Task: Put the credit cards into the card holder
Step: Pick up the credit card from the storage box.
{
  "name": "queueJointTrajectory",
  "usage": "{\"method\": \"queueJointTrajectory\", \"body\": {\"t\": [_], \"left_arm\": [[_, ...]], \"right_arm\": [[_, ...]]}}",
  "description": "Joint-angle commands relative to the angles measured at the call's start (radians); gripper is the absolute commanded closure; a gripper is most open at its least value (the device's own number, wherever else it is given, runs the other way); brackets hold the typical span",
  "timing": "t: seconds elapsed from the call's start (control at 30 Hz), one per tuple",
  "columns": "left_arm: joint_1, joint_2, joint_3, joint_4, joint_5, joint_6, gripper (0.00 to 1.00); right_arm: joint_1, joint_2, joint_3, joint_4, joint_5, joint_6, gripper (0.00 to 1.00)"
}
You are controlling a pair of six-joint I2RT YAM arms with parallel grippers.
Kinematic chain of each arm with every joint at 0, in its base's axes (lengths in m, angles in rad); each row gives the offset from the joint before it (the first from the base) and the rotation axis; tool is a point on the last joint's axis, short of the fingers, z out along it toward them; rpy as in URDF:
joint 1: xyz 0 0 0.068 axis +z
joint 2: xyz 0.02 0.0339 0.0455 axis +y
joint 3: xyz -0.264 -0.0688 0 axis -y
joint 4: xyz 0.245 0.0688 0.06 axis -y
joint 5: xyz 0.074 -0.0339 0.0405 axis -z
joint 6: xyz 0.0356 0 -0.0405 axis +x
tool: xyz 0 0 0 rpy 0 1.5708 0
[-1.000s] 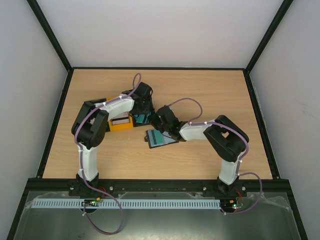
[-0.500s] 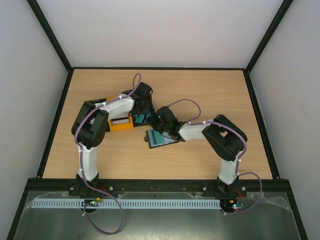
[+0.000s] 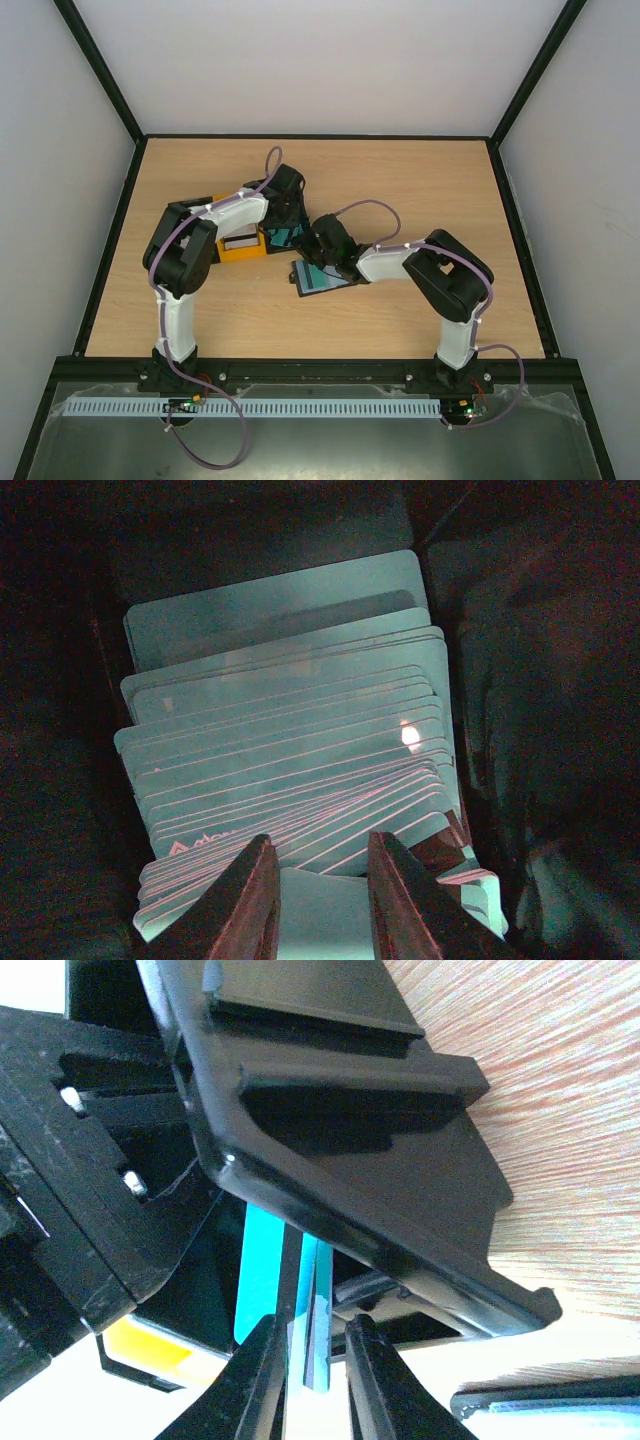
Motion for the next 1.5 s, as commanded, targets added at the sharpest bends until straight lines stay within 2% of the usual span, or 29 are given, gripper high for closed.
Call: {"method": "queueJointTrajectory", "body": {"t": [0.0, 0.37, 0.53, 0.73, 0.97, 1.27, 1.47], "left_arm": [[0.015, -0.038, -0.015, -0.031, -0.015, 0.009, 0.72], [0.014, -0.046, -0.014, -0.033, -0.015, 0.009, 0.72], [0.014, -0.058, -0.026, -0.025, -0.017, 0.005, 0.72], [0.014, -0.072, -0.016, -0.022, -0.021, 0.006, 0.71], [0.014, -0.103, 0.052, -0.012, -0.065, 0.027, 0.52], [0.016, -0.154, 0.114, -0.014, -0.155, 0.009, 0.42], [0.016, -0.316, 0.002, 0.089, -0.169, -0.022, 0.36]], "right_arm": [[0.008, 0.022, 0.004, 0.007, 0.032, 0.012, 0.85], [0.008, 0.038, 0.023, 0.013, 0.022, 0.017, 0.90], [0.008, 0.037, 0.018, 0.044, 0.021, 0.024, 0.98], [0.005, 0.011, 0.018, 0.051, 0.049, -0.006, 0.98], [-0.012, -0.029, 0.038, 0.003, 0.119, -0.124, 0.98], [-0.022, -0.021, 0.168, -0.210, 0.166, -0.300, 0.98], [-0.026, -0.088, 0.185, -0.296, 0.246, -0.377, 0.98]]}}
